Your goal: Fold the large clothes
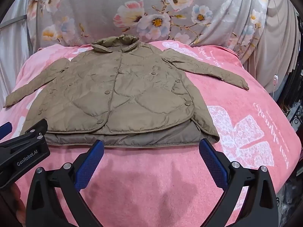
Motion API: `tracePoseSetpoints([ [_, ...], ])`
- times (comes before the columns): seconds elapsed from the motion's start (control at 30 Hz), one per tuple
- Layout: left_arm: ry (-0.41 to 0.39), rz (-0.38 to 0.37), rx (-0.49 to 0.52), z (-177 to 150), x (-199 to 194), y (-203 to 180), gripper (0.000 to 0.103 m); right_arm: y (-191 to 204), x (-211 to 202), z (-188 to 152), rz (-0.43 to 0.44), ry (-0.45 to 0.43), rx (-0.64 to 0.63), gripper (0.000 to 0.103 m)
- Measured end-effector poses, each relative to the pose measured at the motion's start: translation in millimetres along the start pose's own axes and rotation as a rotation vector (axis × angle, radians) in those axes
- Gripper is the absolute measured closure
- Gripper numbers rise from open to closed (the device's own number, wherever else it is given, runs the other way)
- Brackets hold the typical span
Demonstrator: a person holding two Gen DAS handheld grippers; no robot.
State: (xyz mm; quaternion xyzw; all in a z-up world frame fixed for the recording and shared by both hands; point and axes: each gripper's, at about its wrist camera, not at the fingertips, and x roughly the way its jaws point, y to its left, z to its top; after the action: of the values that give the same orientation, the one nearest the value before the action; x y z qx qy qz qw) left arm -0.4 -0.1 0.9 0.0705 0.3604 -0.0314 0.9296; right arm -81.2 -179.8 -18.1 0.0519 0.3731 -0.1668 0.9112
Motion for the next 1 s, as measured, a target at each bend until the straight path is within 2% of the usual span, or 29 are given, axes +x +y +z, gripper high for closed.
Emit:
tracePoseSetpoints([
  [0.17,-0.021,-0.001,-0.018,0.0,-6.0,0.3,0.006,7.7,1.8,-2.9,-0.015,0.018,-0.022,0.005],
  [0.2,-0.002,0.0,-0.015,-3.8,2.6,1.5,0.006,3.9,5.2,-3.2,-0.004,0.024,-0.017,0.005],
  [0.37,-0.011,0.015,-0.016,-10.6,-0.9,1.9,0.007,9.7,3.9,-9.4,-0.006,0.014,-0.028,0.005],
  [1.0,0.038,-0.001,-0.032,-10.6,3.2,5.6,0.007,11.6,-0.4,-12.2,-0.003,0.015,-0.028,0.005],
])
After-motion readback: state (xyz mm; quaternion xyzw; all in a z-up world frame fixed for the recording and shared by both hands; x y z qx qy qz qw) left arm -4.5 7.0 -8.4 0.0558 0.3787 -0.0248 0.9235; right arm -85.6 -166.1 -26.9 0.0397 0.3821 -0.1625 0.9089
